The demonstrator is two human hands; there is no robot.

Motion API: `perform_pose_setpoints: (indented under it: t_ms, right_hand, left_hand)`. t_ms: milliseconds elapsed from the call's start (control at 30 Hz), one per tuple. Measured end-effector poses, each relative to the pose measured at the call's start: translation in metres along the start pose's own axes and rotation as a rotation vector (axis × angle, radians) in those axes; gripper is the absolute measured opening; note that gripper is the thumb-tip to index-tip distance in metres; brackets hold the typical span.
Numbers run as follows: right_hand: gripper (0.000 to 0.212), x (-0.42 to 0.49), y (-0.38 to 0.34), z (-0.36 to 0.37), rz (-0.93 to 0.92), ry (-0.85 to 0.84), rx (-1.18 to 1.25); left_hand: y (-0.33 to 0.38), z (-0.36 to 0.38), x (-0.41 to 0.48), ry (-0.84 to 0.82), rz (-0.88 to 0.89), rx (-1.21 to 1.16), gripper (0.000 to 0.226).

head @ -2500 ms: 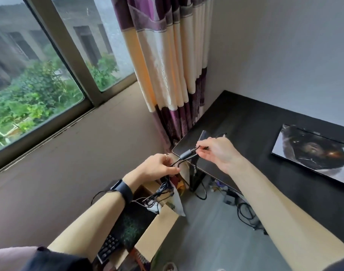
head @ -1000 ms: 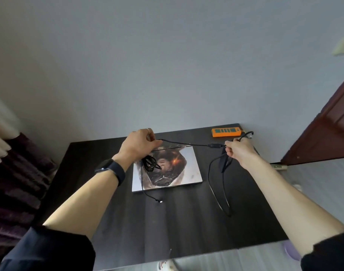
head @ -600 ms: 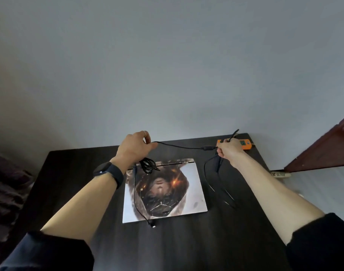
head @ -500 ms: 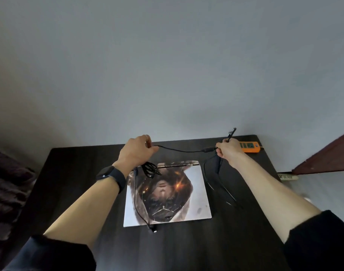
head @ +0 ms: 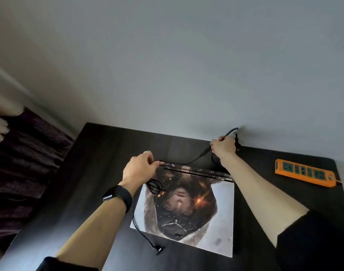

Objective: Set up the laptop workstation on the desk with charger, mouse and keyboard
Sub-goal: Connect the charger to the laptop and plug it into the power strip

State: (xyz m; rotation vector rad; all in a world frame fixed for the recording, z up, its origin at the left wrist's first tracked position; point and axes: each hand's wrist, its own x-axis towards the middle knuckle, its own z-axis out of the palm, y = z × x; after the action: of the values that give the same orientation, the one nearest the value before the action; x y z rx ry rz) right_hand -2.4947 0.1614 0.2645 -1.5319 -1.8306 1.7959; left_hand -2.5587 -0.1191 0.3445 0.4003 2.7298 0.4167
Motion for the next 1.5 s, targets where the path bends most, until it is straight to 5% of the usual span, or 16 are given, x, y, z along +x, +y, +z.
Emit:
perform_pose_setpoints:
  t_ms: [300,600,733,867,1000,1167,1333,1500]
  right_hand:
    - [0.011,0.007,0.002,0.027,-0.069,-0.044,-0.065]
    - [0.055,-0.068,0.039,-0.122,-0.017,0.384,-0.055]
    - [0.039,-0.095,0.025,-0.163,-0.028,0.564,0.194]
    - [0.043,-0.121,0.005,-0.199,-0.184,0.661,-0.333]
    - [0.050,-0.129,0.036,-0.221,0.038,0.472,-0.943]
    - [0.048,-0.136,0.127,-0.237,0.265,0.342,-0.901]
    - [0.043,-0.146,0.217,-0.222,0.447,0.245,-0.711]
    - [0.059,-0.177,0.250,-0.202,0.417,0.451,-0.470]
  left_hand:
    - [-0.017,0.025,0.018,-0.024,-0.028,-0.005,0.027]
    - [-0.017,0.070,0.020,-0.168,-0.023,0.159,0.026]
    - [-0.016,0.087,0.011,-0.274,-0.074,0.229,0.030]
    - [-0.005,0.099,0.001,-0.248,-0.052,0.303,0.054]
    - [0.026,0.115,-0.009,-0.287,0.077,0.354,0.060]
    - [0.046,0.141,-0.023,-0.377,0.237,0.359,0.053]
    - [0.018,0.150,-0.050,-0.110,0.226,0.206,0.056]
    - [-0.038,0.144,-0.087,0.187,-0.053,-0.053,0.050]
